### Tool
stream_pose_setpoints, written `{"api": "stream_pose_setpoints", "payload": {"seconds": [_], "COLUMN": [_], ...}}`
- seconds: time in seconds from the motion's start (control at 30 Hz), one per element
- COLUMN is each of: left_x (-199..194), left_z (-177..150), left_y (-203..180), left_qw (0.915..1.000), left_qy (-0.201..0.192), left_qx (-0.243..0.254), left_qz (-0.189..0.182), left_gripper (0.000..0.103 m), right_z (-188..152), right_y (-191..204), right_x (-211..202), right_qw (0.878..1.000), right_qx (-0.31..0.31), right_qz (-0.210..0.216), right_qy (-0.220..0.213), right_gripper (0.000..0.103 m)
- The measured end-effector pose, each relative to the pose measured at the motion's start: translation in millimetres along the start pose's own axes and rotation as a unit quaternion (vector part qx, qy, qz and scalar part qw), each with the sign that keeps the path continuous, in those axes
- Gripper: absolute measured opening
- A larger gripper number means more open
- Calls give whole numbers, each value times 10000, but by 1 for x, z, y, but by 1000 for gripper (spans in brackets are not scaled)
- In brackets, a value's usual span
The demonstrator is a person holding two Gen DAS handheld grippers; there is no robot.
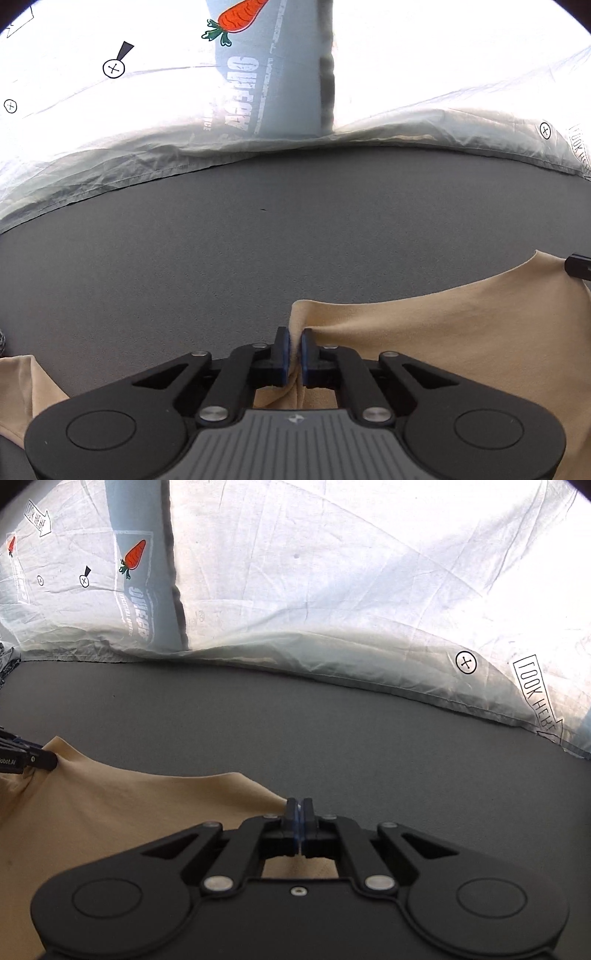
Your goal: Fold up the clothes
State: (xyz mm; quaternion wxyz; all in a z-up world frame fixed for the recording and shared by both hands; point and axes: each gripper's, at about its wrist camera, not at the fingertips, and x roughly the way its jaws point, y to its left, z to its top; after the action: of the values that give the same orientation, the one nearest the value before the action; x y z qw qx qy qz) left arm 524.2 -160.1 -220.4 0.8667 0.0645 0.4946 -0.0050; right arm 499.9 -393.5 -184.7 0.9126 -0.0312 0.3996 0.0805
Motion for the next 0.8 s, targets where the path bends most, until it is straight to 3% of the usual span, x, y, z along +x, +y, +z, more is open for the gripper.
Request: {"api": "stream_pose_setpoints", "payload": {"seconds": [0.23, 0.3, 0.37, 0.47, 0.57, 0.63, 0.8], "left_x": [4, 0, -11, -36, -60, -74, -90], "left_z": [-4, -4, -6, -12, -28, -44, -105], "left_y": [-2, -1, 0, -5, -18, -27, -46], "left_qw": [9999, 9998, 9991, 9968, 9961, 9964, 9978], "left_qy": [-59, -98, -250, -522, -585, -542, 72], "left_qx": [-3, -102, -234, -498, -598, -586, -652], "left_qz": [148, 141, 243, 335, 276, 284, 129], "left_gripper": [13, 25, 50, 68, 79, 81, 82], "right_z": [-6, -6, -10, -26, -56, -83, -171], "right_y": [4, 0, -12, -41, -79, -107, -149], "right_x": [17, 10, -8, -43, -82, -107, -164], "right_qw": [9992, 9987, 9970, 9907, 9762, 9616, 9140], "right_qx": [194, 292, 526, 994, 1586, 2029, 2833], "right_qz": [-261, -393, -544, -848, -1394, -1800, -2906], "right_qy": [226, 122, -147, -386, -497, -420, -14], "right_gripper": [5, 39, 47, 52, 62, 62, 62]}}
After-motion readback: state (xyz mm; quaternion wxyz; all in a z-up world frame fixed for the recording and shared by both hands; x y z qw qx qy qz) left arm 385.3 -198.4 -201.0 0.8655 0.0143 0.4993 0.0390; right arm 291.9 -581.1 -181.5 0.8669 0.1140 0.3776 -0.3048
